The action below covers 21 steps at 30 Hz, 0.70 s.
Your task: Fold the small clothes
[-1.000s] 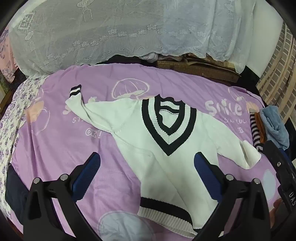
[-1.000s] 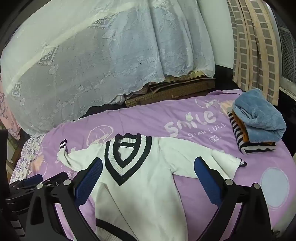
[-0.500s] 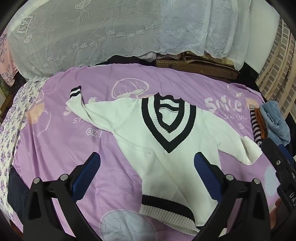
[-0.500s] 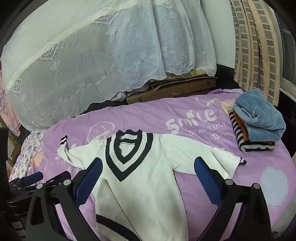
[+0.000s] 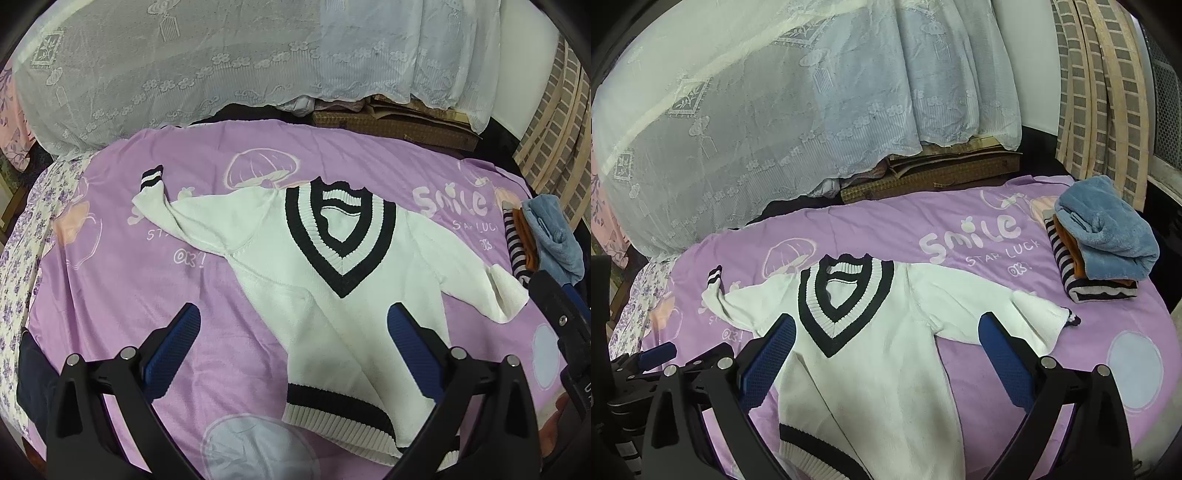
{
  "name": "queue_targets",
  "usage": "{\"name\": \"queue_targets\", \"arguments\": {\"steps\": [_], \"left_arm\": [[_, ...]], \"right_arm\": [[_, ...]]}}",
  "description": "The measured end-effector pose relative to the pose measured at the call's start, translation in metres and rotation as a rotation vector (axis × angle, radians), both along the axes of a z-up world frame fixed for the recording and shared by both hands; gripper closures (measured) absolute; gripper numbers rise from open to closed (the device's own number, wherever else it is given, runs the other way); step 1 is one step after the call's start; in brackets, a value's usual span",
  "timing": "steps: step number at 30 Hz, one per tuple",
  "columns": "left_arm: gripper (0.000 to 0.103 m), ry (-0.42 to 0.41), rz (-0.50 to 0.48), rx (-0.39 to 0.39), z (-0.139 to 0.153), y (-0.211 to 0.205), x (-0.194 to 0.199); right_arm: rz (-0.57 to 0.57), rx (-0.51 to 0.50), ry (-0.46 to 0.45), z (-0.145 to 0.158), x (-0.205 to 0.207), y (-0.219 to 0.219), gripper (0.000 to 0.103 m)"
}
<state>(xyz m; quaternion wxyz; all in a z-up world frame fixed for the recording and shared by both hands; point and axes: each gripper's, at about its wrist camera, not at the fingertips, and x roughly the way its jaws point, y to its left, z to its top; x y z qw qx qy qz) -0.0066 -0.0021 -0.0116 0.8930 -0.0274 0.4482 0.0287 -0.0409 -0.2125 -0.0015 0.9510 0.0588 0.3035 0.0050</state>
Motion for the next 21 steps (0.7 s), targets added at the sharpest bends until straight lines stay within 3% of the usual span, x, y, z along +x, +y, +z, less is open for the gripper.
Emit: {"name": "queue_targets", "arguments": {"steps": [21], "left_arm": [[0.005,0.005,0.001,0.015,-0.0067,0.0046,-0.0008]], "right_arm": [[0.0,0.005,0.012,-0.0036,0.0013,0.0011,0.003]]}}
